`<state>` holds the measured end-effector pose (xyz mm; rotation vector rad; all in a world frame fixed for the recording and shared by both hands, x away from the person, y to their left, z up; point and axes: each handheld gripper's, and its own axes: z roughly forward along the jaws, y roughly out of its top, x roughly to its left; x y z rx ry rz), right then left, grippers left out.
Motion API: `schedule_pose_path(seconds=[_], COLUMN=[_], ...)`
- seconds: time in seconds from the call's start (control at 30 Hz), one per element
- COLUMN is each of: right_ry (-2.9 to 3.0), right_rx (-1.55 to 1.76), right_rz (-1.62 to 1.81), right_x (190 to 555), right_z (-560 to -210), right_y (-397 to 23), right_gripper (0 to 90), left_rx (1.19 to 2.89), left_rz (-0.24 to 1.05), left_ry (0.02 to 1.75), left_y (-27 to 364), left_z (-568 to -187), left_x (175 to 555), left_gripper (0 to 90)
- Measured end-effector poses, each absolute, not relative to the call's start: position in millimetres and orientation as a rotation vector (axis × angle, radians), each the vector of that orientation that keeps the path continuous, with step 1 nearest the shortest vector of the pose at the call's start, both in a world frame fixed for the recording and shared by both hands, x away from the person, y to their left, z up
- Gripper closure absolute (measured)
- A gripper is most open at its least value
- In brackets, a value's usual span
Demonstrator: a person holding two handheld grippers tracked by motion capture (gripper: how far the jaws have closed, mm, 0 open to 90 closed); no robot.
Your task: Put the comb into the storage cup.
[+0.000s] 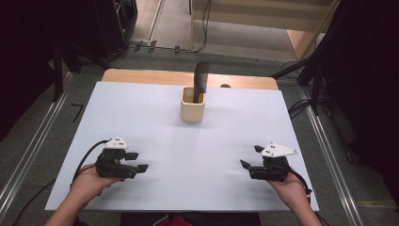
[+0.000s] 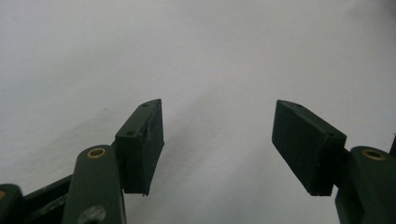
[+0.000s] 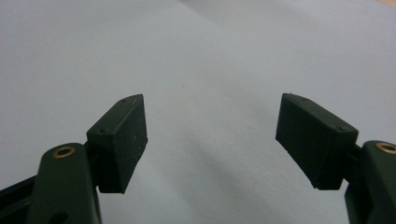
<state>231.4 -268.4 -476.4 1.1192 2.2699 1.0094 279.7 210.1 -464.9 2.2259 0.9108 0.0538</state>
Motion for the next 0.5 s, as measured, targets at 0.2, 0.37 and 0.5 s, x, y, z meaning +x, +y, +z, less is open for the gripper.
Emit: schedule_pose_path(seconds=[0.2, 0.37, 0.5], right_ry=[2.283, 2.296, 2.311], right_rx=[1.102, 1.09, 1.088], right_rz=[1.001, 0.997, 0.99], right_x=[231.4, 231.1, 231.3], right_z=[-477.3, -478.0, -478.8], right_y=[-266.7, -264.7, -264.1], right_gripper=[23.1, 23.1, 23.3], left_rx=[2.225, 2.225, 2.227], left_rz=[0.053, 0.053, 0.054], left_ry=[0.911, 0.91, 0.908], left_y=[210.1, 210.3, 210.7], left_z=[-464.9, -464.8, -465.0], left_x=[279.7, 279.8, 280.3], left_gripper=[35.1, 35.1, 35.1])
